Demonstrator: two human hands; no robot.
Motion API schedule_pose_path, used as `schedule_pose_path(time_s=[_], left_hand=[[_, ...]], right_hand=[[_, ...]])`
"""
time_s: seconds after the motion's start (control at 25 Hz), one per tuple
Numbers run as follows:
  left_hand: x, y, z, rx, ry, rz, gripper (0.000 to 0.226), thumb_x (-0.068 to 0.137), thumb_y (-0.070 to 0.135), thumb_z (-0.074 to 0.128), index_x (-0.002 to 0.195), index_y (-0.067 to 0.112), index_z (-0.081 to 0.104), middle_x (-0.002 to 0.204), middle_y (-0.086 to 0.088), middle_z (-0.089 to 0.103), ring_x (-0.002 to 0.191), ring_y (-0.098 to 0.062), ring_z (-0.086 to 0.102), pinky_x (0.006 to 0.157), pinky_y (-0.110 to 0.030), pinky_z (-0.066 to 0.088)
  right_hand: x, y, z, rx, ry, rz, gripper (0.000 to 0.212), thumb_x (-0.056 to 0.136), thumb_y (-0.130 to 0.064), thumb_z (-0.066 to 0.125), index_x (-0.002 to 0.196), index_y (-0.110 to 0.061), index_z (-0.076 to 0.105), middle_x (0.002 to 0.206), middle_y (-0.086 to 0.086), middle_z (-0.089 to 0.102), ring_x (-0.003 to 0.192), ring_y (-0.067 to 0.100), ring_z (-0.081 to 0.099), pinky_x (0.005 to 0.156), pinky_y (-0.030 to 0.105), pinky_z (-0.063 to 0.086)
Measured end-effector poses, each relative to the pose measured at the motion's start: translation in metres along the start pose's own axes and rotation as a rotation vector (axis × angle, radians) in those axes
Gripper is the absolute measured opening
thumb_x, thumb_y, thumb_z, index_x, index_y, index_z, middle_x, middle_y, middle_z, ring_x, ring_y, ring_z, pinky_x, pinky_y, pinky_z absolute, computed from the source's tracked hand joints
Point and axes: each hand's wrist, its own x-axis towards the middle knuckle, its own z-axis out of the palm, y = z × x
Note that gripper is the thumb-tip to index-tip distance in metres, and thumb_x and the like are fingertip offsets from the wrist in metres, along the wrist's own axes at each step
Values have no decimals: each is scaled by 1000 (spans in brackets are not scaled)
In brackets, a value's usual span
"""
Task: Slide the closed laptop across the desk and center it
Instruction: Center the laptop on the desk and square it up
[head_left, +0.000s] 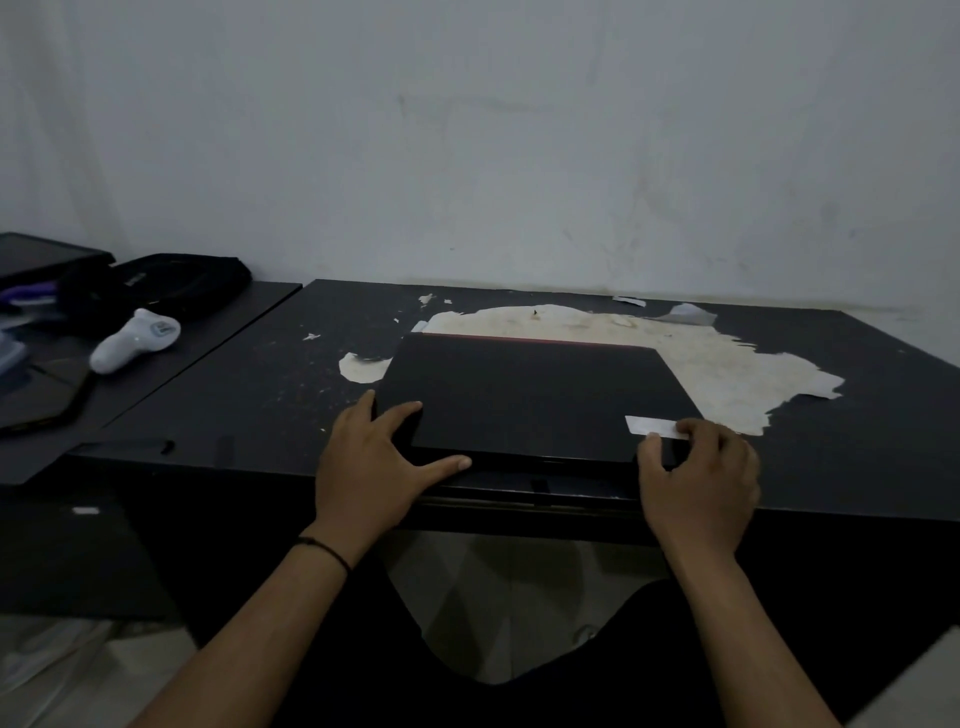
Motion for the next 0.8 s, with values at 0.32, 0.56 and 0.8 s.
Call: schedule_pose_path(time_s=[0.32,0.56,0.8], left_hand=[[-5,23,13,273,44,165,93,73,96,26,133,34,62,144,-7,55,143,-28,36,123,-52,7],[-4,56,30,201,-2,217,67,94,68,24,132,30,63,140,-6,59,134,-24,50,116,-47,32],[-7,72,42,191,21,217,54,95,54,32,130,30,65,138,-6,62,131,-24,53,114,-45,35]], right_hand=[[-13,-22,6,-96,-99,-314,31,93,-35,60,118,-22,71,144,6,56,144,26,35,120,56,15],[-32,-29,24,-67,-133,-493,38,97,-39,48,123,-22,71,134,1,66,132,21,52,112,48,33],[-35,-23,30,-75,-36,-546,37,97,-39,48,120,-22,73,129,2,70,126,23,58,105,45,40]])
